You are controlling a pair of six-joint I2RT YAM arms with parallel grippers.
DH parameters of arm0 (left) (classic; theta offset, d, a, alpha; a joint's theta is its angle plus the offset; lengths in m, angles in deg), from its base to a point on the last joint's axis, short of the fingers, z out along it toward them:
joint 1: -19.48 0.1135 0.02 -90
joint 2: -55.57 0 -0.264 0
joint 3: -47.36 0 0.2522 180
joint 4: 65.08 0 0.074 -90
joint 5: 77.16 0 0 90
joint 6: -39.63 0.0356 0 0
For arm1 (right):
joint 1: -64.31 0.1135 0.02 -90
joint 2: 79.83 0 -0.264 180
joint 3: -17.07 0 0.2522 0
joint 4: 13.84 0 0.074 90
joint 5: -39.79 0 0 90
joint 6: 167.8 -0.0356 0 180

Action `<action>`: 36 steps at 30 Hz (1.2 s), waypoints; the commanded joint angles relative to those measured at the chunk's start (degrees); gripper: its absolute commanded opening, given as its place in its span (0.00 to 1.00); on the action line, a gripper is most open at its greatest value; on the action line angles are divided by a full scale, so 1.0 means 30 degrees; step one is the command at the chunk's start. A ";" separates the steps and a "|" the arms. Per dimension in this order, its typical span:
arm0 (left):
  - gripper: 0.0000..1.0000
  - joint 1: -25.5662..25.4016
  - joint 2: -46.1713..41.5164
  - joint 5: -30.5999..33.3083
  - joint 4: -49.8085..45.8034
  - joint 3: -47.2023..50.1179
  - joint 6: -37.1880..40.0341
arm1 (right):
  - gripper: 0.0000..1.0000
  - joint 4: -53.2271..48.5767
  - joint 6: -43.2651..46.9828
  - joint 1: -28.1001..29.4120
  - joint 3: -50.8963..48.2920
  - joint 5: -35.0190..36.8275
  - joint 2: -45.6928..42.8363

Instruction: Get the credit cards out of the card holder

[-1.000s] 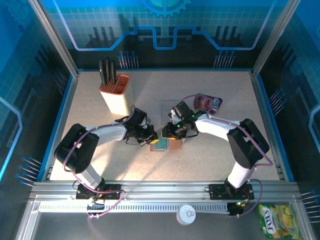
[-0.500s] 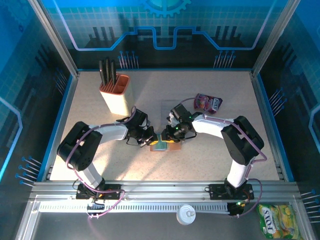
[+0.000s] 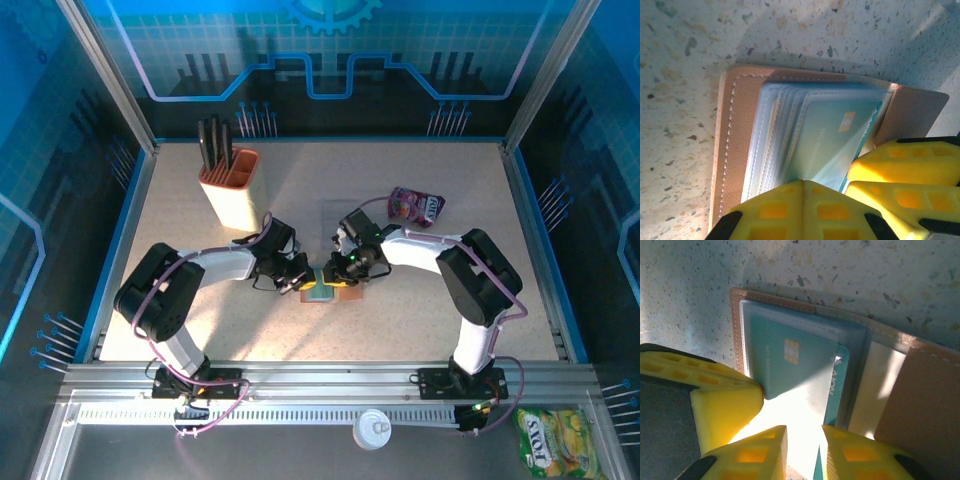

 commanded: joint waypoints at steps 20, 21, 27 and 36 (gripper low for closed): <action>0.05 -0.0294 -0.0211 0.0908 -0.1978 -0.0434 0.1095 | 0.28 -0.1820 0.0582 0.0405 0.0973 0.0769 0.0468; 0.05 -0.0290 -0.0049 0.0791 -0.1725 -0.0296 0.1015 | 0.29 -0.1889 0.0583 0.0418 0.1043 0.0744 0.0437; 0.04 -0.0296 0.0040 0.1380 -0.2194 -0.0353 0.1065 | 0.35 -0.2397 0.0714 0.0436 0.1599 0.1079 0.0246; 0.03 -0.0267 0.0356 0.1534 -0.2818 -0.0549 0.1245 | 0.38 -0.3113 0.1059 0.0420 0.1912 0.1651 0.0485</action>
